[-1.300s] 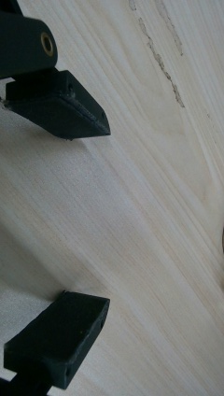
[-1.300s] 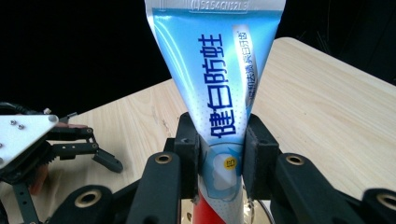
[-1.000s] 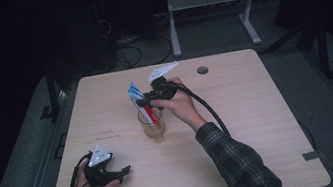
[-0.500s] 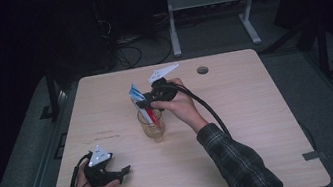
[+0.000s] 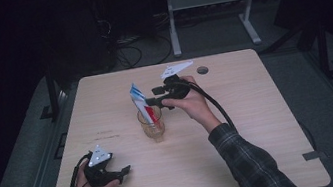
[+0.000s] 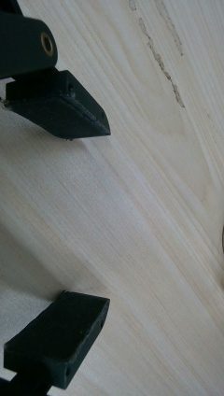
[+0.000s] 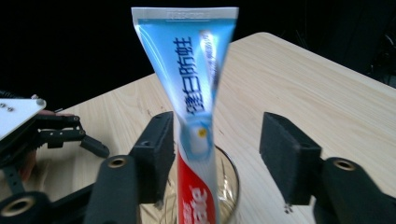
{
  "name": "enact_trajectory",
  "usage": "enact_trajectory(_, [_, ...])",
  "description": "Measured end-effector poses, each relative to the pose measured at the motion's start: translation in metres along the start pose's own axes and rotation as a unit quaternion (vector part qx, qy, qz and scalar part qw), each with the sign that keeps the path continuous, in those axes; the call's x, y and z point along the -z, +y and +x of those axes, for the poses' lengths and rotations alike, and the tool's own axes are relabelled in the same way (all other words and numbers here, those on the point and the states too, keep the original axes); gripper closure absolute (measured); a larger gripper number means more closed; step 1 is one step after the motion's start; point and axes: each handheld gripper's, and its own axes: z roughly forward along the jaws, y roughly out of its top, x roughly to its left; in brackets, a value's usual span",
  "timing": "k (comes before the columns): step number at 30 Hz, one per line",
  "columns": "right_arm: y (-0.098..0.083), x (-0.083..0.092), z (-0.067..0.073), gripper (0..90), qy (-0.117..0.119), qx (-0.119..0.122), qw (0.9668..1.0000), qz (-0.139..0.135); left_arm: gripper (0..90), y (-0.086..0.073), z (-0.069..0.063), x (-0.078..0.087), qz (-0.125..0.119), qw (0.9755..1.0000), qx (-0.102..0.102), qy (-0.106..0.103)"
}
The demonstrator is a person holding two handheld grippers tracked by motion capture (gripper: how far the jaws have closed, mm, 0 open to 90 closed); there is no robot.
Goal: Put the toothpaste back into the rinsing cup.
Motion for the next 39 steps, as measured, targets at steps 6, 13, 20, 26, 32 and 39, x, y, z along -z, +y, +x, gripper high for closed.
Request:
enact_trajectory(6, [-0.009,0.026,-0.005,38.8,-0.011,0.003,0.9999,0.009,14.0,0.000,0.000,0.000,-0.001,1.0000,0.001,0.000])
enact_trajectory(13, [-0.024,0.052,-0.005,36.3,-0.037,-0.003,0.9992,0.013,13.9,0.000,0.000,0.000,-0.001,1.0000,0.002,0.000])
enact_trajectory(20, [-0.044,0.078,-0.001,34.6,-0.060,-0.010,0.9981,0.005,13.9,0.000,0.000,0.000,-0.001,1.0000,0.001,0.001])
enact_trajectory(26, [-0.062,0.097,0.000,33.4,-0.079,-0.017,0.9967,0.005,13.9,-0.002,-0.001,0.001,-0.003,1.0000,0.003,0.002])
enact_trajectory(32, [-0.080,0.111,-0.001,32.4,-0.093,-0.023,0.9954,0.013,13.9,-0.002,-0.001,0.002,-0.001,1.0000,0.003,0.002])
enact_trajectory(39, [-0.106,0.130,0.002,31.5,-0.107,-0.032,0.9937,0.013,14.0,-0.002,-0.001,0.002,-0.001,1.0000,0.003,0.002])
